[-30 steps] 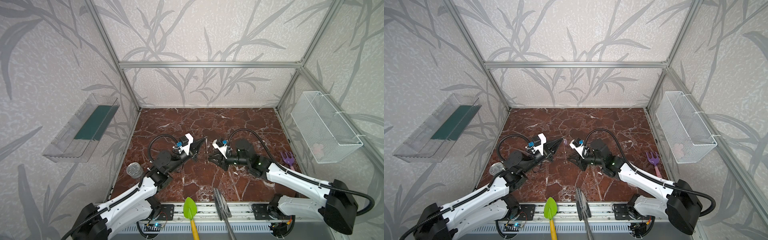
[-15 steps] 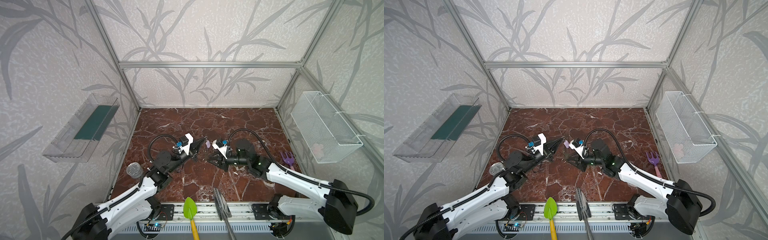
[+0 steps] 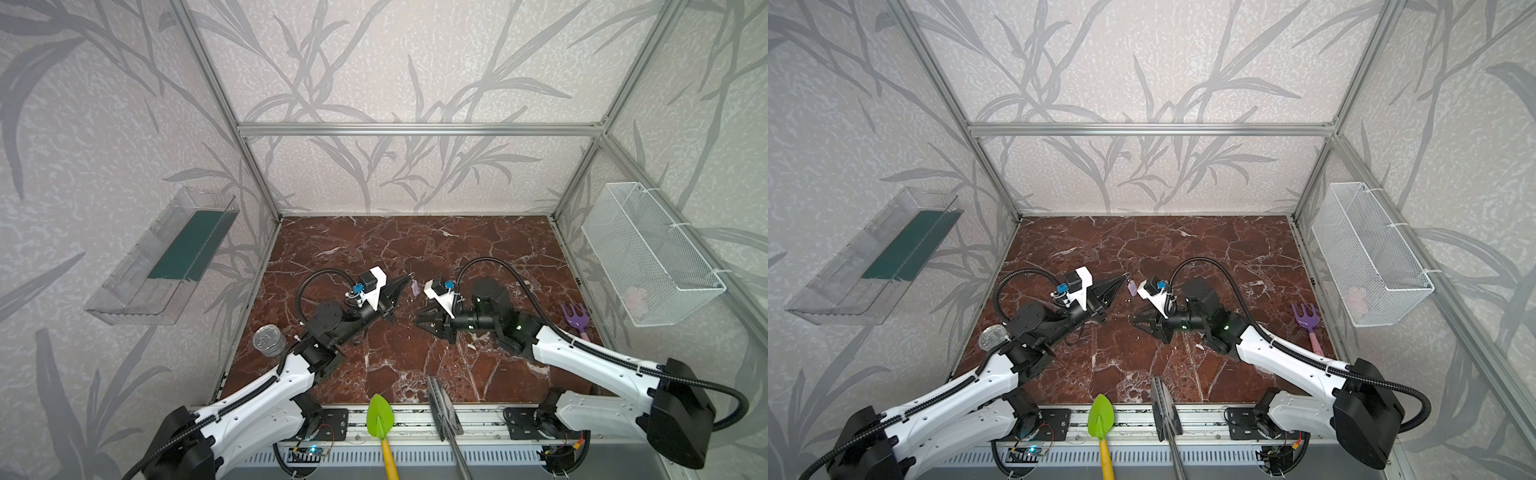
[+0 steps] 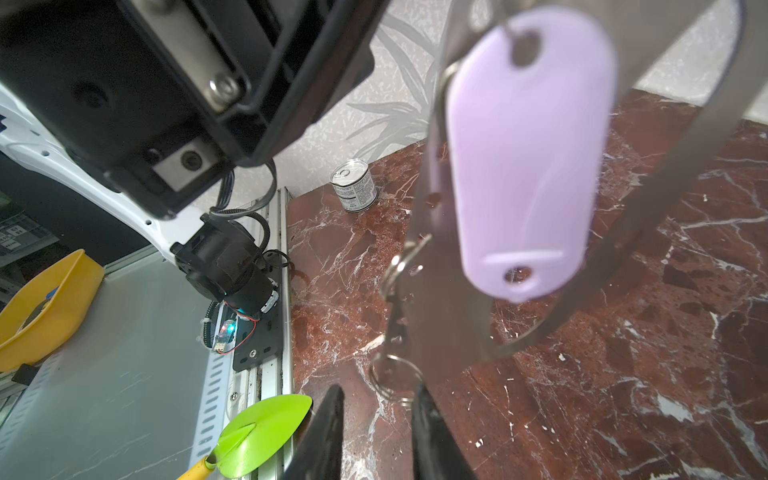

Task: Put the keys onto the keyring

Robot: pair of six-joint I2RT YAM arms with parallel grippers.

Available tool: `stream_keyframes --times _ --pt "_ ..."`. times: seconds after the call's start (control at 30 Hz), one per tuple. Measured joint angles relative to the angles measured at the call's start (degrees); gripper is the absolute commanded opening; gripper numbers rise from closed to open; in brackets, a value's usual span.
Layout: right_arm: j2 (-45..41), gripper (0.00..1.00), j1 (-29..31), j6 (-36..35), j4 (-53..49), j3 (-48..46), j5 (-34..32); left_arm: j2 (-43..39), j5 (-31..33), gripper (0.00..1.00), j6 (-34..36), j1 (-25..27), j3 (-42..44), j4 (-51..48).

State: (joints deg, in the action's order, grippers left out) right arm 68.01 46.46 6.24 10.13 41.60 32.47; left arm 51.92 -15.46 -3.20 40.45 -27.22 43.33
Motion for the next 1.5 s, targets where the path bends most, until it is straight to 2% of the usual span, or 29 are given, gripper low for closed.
stream_keyframes --times 0.33,0.87,1.5 --pt "0.3 0.3 0.0 0.0 0.3 0.0 -1.0 -0.1 0.0 0.0 0.0 0.0 0.0 0.0" --pt "1.2 0.37 0.0 -0.1 0.3 0.0 -5.4 -0.1 0.0 0.0 0.1 0.0 0.0 0.0" --pt "-4.8 0.41 -1.6 0.2 -1.7 0.0 -3.4 -0.1 -0.2 0.0 0.2 0.0 0.0 0.0"
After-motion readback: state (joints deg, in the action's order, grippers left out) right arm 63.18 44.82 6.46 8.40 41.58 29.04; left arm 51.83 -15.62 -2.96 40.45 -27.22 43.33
